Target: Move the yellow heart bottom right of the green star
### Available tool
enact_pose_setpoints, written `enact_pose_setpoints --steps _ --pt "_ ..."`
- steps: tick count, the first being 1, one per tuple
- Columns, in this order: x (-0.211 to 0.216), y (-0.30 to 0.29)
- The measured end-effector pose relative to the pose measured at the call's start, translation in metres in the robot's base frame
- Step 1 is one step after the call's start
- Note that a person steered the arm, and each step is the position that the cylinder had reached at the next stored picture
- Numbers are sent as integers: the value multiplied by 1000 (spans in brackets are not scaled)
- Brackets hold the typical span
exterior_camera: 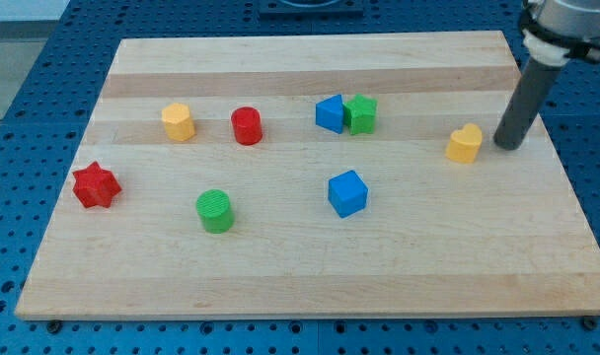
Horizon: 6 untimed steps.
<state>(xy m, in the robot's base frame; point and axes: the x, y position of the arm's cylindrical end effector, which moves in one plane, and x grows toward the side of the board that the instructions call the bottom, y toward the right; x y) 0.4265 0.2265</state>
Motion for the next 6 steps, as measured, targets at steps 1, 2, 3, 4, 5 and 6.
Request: enact_pose_setpoints --steps 1,2,3,4,5,6 --pt "5 -42" --pt "-13 -70" --pt "-21 -77" --pt "9 -90" --pt "26 -122" --pt "13 -140"
